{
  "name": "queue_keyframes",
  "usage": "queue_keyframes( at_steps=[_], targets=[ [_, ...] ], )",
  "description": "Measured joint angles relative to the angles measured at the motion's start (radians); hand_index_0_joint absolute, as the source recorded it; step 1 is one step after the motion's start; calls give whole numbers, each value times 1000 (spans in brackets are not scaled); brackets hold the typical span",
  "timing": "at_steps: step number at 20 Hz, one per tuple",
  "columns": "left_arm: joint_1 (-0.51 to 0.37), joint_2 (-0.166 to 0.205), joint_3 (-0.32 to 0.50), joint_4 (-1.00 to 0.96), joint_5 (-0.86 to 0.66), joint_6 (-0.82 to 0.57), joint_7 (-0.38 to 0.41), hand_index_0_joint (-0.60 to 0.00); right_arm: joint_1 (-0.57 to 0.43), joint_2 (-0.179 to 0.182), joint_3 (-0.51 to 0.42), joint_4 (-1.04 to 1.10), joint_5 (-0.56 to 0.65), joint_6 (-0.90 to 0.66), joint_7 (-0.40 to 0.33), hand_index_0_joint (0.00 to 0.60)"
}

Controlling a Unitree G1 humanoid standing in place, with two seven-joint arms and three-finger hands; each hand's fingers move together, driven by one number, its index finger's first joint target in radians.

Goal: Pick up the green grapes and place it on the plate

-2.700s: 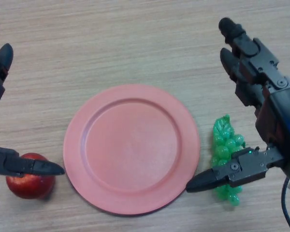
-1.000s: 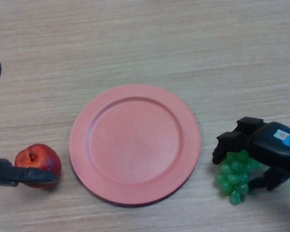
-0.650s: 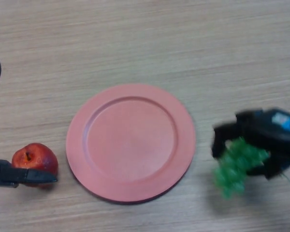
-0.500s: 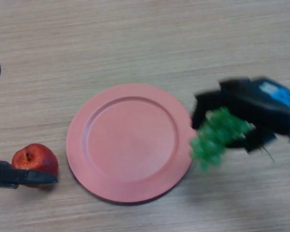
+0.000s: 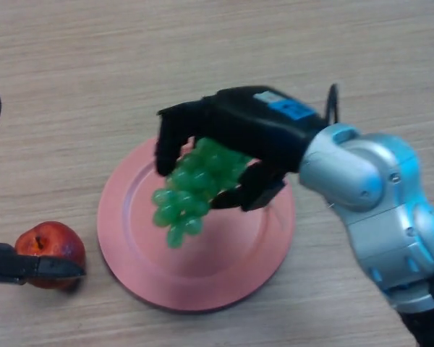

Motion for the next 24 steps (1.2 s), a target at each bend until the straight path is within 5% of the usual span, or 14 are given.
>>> queue_keyframes(
  at_steps=[2, 4, 7, 9, 14, 21, 24],
  targets=[
    [3, -1, 0, 0, 0, -2, 0, 0, -28, -3, 56, 0, 26, 27, -31, 600],
    [5, -3, 1, 0, 0, -2, 0, 0, -60, -3, 80, -1, 112, 63, -147, 400],
    [5, -3, 1, 0, 0, -2, 0, 0, -72, -3, 83, -34, 139, 122, -186, 8],
    [5, -3, 1, 0, -6, -2, 0, 0, -80, -3, 87, -73, 244, 219, -275, 0],
    [0, -3, 1, -13, -7, -2, 0, 0, -35, -3, 53, -162, 282, 239, -290, 0],
    [-37, 14, -3, -61, -7, 24, 0, 0, 195, 2, -232, -468, 429, 451, -285, 0],
    [-25, 9, -5, -90, -6, 24, -4, 0, 326, 6, -333, -502, 507, 436, -372, 0]
  ],
)
